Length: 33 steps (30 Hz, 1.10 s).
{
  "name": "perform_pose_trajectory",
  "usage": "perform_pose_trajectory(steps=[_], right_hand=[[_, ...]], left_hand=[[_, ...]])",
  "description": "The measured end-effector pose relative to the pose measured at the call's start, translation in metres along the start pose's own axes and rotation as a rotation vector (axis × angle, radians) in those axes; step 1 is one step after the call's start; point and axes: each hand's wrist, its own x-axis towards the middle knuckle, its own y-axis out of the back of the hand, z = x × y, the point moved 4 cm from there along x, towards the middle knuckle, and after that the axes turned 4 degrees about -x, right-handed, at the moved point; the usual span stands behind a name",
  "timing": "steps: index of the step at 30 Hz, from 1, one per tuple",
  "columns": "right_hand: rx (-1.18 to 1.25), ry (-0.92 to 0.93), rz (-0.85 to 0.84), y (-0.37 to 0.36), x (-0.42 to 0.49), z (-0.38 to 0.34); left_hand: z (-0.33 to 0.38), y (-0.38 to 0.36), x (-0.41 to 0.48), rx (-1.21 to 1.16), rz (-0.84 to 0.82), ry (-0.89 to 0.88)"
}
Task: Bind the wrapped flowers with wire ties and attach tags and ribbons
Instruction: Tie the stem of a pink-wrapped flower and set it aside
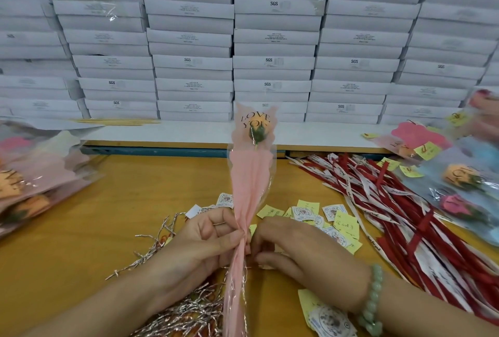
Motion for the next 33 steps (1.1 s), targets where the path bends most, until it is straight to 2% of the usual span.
perform_pose_trajectory(steps=[8, 13, 19, 25, 29, 33], right_hand=[[0.327, -0.201, 0.155, 0.004, -0.002, 0.016], [0.452, -0.229, 0.155, 0.002, -0.004, 0.02], [0.377, -0.033, -0.009, -0.005, -0.003, 0.002], [0.164, 0.053, 0.015, -0.008, 0.002, -0.009], [-0.072, 0.037, -0.099, -0.019, 0.003, -0.015], [-0.136, 0.003, -0.112, -0.017, 0.006, -0.014]], left_hand=[[0.0, -0.002, 0.0, 0.013, 0.0, -0.001], [0.0, 0.0, 0.0, 0.0, -0.01, -0.001], [-0.001, 0.001, 0.0, -0.019, -0.022, -0.02], [0.0, 0.0, 0.0, -0.011, -0.068, -0.029], [0.0, -0.001, -0.001, -0.01, -0.066, -0.021], [0.001, -0.002, -0.002, -0.009, -0.064, -0.032]])
